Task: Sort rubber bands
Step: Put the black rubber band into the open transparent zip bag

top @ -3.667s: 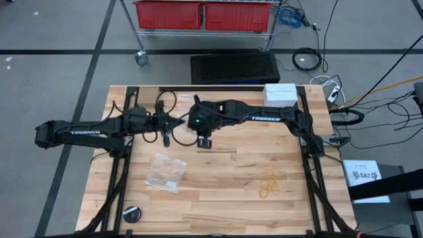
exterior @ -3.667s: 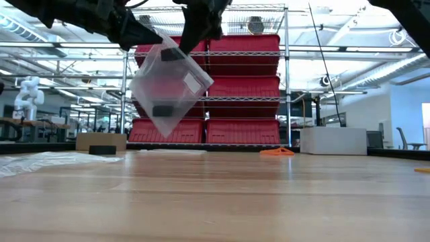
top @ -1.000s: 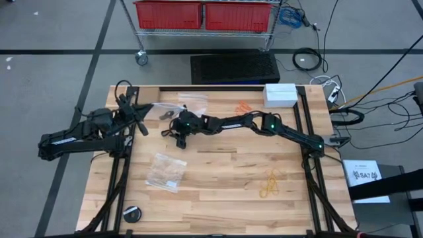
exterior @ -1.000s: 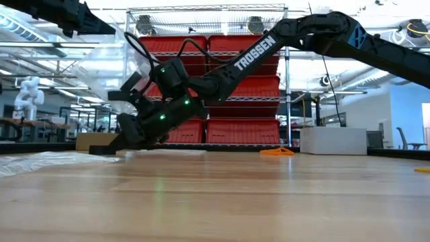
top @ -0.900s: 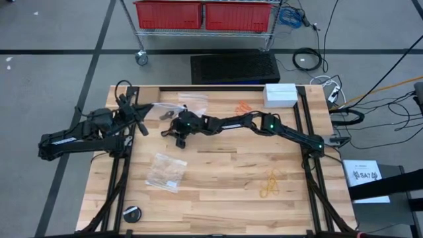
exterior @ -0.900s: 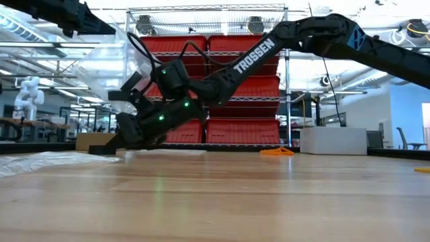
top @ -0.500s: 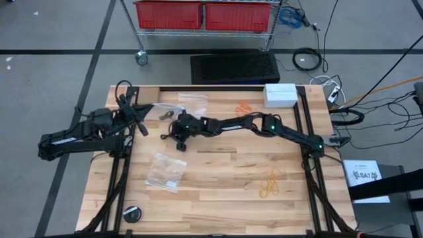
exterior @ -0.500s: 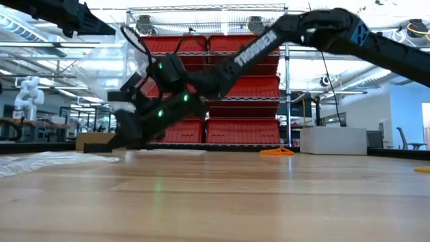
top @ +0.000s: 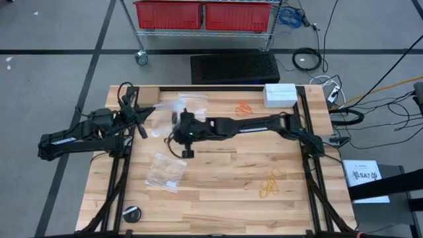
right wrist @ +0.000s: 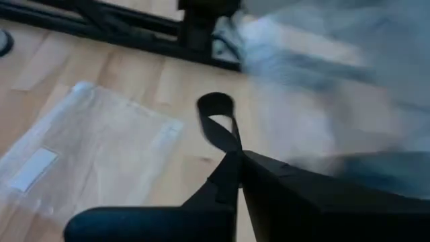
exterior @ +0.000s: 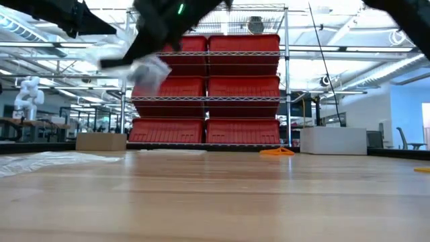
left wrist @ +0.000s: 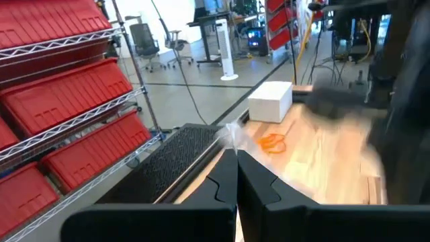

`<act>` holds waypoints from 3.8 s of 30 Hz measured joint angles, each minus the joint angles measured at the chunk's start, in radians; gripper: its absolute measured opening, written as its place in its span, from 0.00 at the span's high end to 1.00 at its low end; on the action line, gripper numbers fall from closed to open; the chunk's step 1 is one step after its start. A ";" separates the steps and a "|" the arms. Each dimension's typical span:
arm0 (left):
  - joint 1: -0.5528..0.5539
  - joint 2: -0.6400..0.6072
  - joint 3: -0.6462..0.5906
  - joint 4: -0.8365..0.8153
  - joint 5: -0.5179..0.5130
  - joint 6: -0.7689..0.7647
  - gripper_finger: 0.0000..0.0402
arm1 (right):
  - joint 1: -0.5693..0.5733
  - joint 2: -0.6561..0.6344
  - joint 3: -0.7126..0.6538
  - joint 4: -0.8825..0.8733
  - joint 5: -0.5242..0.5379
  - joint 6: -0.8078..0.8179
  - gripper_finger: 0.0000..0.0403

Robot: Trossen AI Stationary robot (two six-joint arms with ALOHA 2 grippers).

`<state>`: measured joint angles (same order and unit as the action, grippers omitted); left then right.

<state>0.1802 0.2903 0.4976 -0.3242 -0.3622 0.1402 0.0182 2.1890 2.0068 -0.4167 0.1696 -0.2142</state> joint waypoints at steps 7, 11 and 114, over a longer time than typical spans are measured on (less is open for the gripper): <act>0.000 0.024 0.000 0.002 0.005 0.000 1.00 | 0.051 -0.154 0.000 -0.080 0.203 -0.006 1.00; 0.000 0.048 0.000 0.025 0.046 -0.001 1.00 | 0.029 -0.175 0.000 -0.080 0.286 -0.029 1.00; 0.000 0.225 0.001 0.186 0.101 -0.003 1.00 | -0.025 -0.130 -0.007 -0.168 0.307 0.125 1.00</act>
<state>0.1799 0.5150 0.4984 -0.1379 -0.2617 0.1371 -0.0067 2.0594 1.9995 -0.5844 0.4766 -0.0891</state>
